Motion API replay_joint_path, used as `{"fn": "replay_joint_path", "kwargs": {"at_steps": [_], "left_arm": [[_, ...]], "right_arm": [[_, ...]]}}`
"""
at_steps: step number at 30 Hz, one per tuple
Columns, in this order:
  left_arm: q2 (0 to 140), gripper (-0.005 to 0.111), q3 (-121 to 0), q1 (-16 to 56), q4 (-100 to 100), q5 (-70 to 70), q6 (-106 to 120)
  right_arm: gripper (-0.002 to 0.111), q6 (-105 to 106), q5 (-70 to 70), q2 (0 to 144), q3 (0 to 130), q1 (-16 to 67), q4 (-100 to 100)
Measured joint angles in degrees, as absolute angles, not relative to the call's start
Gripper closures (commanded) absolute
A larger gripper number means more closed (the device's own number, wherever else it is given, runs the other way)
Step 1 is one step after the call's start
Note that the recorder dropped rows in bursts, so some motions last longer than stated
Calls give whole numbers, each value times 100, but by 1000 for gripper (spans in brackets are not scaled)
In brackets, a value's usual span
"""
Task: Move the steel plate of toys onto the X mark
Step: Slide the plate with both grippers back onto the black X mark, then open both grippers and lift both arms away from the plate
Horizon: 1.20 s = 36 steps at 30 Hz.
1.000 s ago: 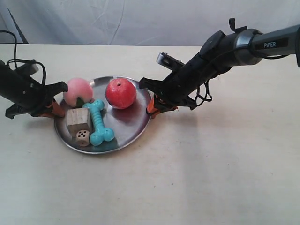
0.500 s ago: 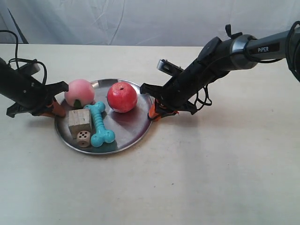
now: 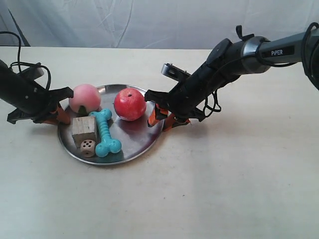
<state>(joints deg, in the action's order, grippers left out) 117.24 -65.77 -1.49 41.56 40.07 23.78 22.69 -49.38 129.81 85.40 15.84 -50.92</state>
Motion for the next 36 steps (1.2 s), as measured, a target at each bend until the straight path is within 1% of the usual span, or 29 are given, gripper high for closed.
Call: {"fn": "replay_joint_path", "kwargs": {"at_steps": [3,8,13,20,25,32,34,35,36], "left_arm": [[11724,71,-6597,-118,4156,4042,2365],[11677,66,-6609,-101,3907,4107,2354],[11553,66,-6586,-112,3358,4201,2134],[11253,67,-6531,-328,3059,4246,1950],[10939,76,-6531,-328,2998,4256,1871],[10334,98,-6531,-328,2998,4219,1842],[10057,104,-6531,-328,2984,4092,1842],[9935,107,-6531,-328,2984,4031,1842],[9768,107,-6531,-328,2973,3947,1842]], "right_arm": [[65,2280,-4959,12981,8540,1593,-5094],[65,2290,-5005,12981,8540,1607,-5059],[65,2212,-5135,12943,8540,1622,-4954],[65,2083,-5169,12779,8540,1528,-4832],[65,1914,-5355,12679,8548,1452,-4654],[65,1469,-5571,12398,8548,1348,-3907],[72,1384,-5608,12268,8548,1348,-3828],[76,1372,-5632,12181,8548,1348,-3814],[83,1362,-5668,12087,8548,1348,-3791]]}}
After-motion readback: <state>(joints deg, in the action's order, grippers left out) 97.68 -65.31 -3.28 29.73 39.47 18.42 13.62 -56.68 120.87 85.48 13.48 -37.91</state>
